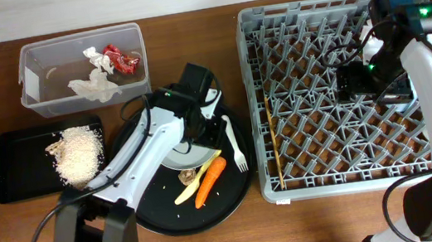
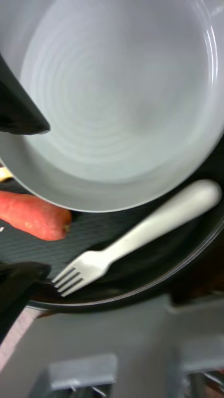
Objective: Sort waste into correct bins and load items into the dishwasher rack
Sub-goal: 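Grasp the grey plate with the right gripper and stand it in the rack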
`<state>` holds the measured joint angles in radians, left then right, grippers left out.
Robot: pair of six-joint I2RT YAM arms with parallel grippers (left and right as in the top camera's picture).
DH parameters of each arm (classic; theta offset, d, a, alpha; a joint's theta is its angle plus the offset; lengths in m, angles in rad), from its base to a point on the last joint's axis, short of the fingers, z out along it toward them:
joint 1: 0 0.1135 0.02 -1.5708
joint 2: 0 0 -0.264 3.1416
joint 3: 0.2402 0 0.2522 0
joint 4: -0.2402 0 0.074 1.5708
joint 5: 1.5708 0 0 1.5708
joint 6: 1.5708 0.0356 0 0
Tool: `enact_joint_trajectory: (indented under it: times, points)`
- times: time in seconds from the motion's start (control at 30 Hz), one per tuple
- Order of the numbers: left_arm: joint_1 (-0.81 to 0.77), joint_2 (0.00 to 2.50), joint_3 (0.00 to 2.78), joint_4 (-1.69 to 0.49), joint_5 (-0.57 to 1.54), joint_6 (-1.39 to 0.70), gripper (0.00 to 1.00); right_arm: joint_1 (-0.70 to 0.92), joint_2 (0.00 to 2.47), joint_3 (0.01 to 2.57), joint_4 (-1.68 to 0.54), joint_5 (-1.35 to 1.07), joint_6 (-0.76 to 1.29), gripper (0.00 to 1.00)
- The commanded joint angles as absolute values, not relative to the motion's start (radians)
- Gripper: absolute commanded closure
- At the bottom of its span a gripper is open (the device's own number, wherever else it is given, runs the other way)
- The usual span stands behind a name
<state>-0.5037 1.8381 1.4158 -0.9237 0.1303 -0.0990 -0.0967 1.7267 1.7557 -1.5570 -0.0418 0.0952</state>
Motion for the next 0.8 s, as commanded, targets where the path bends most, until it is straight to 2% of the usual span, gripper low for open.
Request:
enact_joint_trajectory:
  times: [0.0, 0.07, 0.13, 0.23, 0.33, 0.43, 0.53, 0.63, 0.67, 0.7, 0.77]
  points:
    - [-0.405, 1.707, 1.570, -1.062, 0.057, -0.098, 0.03, -0.071, 1.706, 1.774, -1.520, -0.167, -0.027, 0.08]
    - [-0.288, 1.619, 1.576, -1.135, 0.052, -0.099, 0.02, 0.012, 1.706, 1.792, -1.473, -0.203, -0.052, 0.07]
    - [-0.094, 1.542, 1.575, -1.225, 0.051, -0.106, 0.01, 0.161, 1.708, 1.795, -1.379, -0.203, -0.044, 0.04]
    - [0.234, 1.521, 1.570, -1.274, 0.063, -0.121, 0.01, 0.469, 1.791, 1.794, -1.205, -0.202, 0.020, 0.03]
    - [0.293, 1.521, 1.570, -1.274, 0.089, -0.127, 0.01, 0.600, 1.960, 1.794, -1.093, -0.173, 0.146, 0.07]
    - [0.293, 1.521, 1.570, -1.273, 0.089, -0.127, 0.01, 0.622, 2.140, 1.794, -1.066, -0.130, 0.363, 0.12]
    - [0.293, 1.521, 1.570, -1.272, 0.089, -0.127, 0.01, 0.622, 2.249, 1.794, -1.047, -0.118, 0.402, 0.13]
    - [0.293, 1.521, 1.570, -1.274, 0.089, -0.127, 0.01, 0.622, 2.299, 1.792, -1.035, -0.119, 0.436, 0.32]
    - [0.293, 1.521, 1.570, -1.274, 0.089, -0.127, 0.01, 0.622, 2.299, 1.793, -1.031, -0.120, 0.436, 0.44]
    - [0.293, 1.521, 1.570, -1.273, 0.089, -0.127, 0.01, 0.621, 2.299, 1.794, -1.032, -0.120, 0.436, 0.47]
    - [0.293, 1.521, 1.570, -1.274, 0.089, -0.127, 0.01, 0.621, 2.299, 1.804, -1.040, -0.120, 0.435, 0.80]
